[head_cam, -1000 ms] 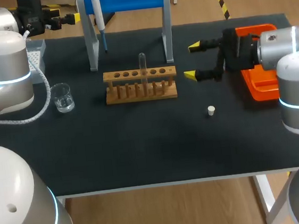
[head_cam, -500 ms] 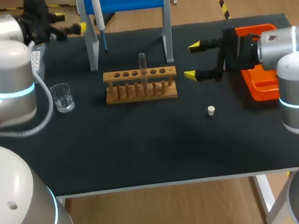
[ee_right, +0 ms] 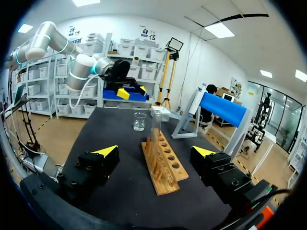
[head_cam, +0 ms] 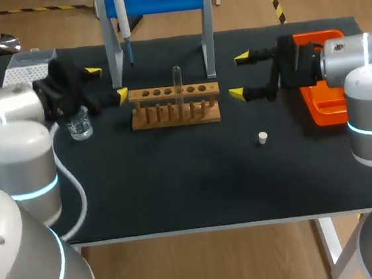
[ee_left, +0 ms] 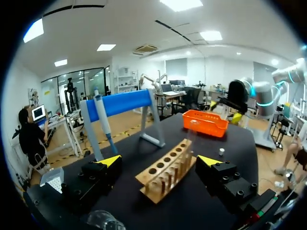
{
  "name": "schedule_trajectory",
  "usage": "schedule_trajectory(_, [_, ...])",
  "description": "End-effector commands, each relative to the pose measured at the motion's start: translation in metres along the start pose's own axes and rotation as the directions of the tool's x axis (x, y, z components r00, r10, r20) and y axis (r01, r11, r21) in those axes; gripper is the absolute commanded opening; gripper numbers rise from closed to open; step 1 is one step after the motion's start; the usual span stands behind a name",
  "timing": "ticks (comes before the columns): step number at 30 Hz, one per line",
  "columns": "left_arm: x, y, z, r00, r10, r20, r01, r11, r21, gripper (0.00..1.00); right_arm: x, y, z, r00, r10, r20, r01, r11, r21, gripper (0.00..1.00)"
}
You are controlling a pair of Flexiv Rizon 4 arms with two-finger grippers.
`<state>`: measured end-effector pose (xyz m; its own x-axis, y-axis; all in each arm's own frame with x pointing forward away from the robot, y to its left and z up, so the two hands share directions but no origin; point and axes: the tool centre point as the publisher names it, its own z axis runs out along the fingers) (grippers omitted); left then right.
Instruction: Invert the test tube, pick up the pipette, mount the tip to pipette, aspirate from beaker and dispense into the tube, eject the tip, return the pipette, and cap with the stopper.
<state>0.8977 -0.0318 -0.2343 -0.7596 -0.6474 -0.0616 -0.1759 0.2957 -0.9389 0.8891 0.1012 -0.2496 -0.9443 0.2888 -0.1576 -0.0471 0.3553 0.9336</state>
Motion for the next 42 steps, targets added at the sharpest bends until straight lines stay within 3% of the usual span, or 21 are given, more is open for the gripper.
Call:
schedule_trajectory(1, [0.021, 0.008, -0.006, 0.999, 0.028, -0.024, -0.025, 0.991, 0.134, 1.0, 0.0, 0.0, -0.001, 1.0, -0.001, -0.001, 0.001, 1.0, 0.0, 1.0])
schedule_trajectory(8, [0.03, 0.011, -0.003, 0.997, 0.045, -0.065, -0.037, 0.993, 0.114, 1.0, 0.0, 0.0, -0.001, 1.0, -0.001, -0.001, 0.001, 1.0, 0.0, 1.0])
schedule_trajectory(33, [0.03, 0.012, -0.003, 0.998, 0.023, -0.058, -0.017, 0.994, 0.103, 1.0, 0.0, 0.0, -0.001, 1.0, -0.001, -0.001, 0.001, 1.0, 0.0, 1.0])
schedule_trajectory(42, [0.03, 0.012, -0.003, 0.998, 0.023, -0.058, -0.017, 0.994, 0.103, 1.0, -0.009, 0.008, 0.027, 0.989, -0.068, -0.131, 0.053, 0.992, -0.114, 1.0])
